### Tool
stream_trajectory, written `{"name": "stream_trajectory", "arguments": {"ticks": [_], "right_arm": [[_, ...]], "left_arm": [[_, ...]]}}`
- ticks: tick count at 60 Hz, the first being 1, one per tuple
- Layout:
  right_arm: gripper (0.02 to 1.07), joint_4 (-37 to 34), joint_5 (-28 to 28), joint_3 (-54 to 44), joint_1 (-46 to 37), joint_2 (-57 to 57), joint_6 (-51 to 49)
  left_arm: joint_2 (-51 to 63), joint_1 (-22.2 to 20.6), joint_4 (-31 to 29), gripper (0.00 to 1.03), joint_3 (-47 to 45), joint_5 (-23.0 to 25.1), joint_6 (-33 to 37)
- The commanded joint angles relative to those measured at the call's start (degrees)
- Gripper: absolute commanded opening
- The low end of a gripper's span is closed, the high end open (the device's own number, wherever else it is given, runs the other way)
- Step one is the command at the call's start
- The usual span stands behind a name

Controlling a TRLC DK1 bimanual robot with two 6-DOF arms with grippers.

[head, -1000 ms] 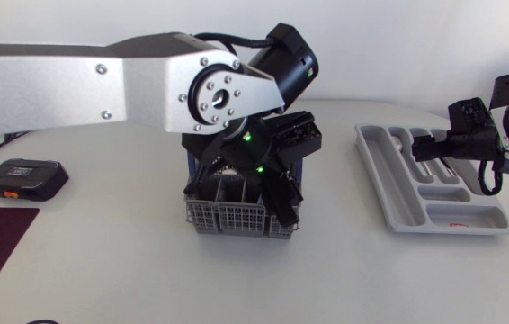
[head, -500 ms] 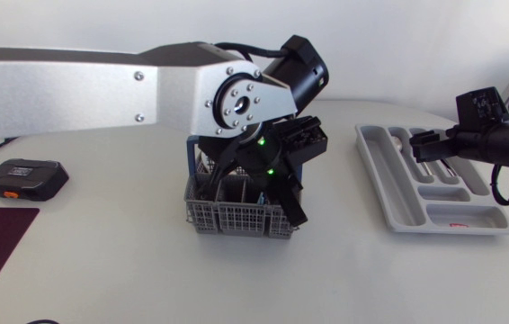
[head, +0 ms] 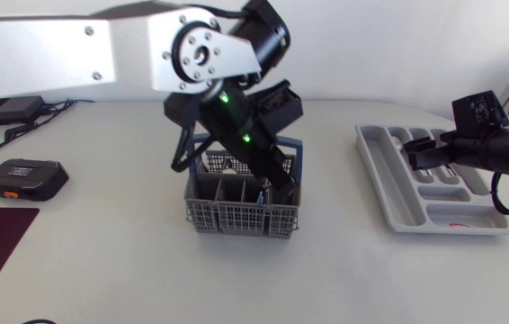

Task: Unload the cutlery basket into the drawer organizer.

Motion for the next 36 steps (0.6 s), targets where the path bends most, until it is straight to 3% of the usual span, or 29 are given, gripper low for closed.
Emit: {"name": "stream_trajectory", "arguments": {"ticks": [1, 21, 36], "right_arm": [[0.98, -0.79, 0.21, -1.86, 0.87, -1.01, 1.34], [0.98, -3.16, 0.21, -3.45, 4.48, -5.05, 1.26], [0.98, -6.77, -2.07, -4.32, 8.34, -11.82, 0.47]], "left_arm": [[-3.24, 2.37, -1.06, 0.03, 3.23, 3.35, -2.03], [-6.49, 9.93, -5.01, 0.03, 8.15, 18.99, -4.75], [-12.02, 10.63, -5.54, 0.03, 8.86, 21.02, -3.96]]}}
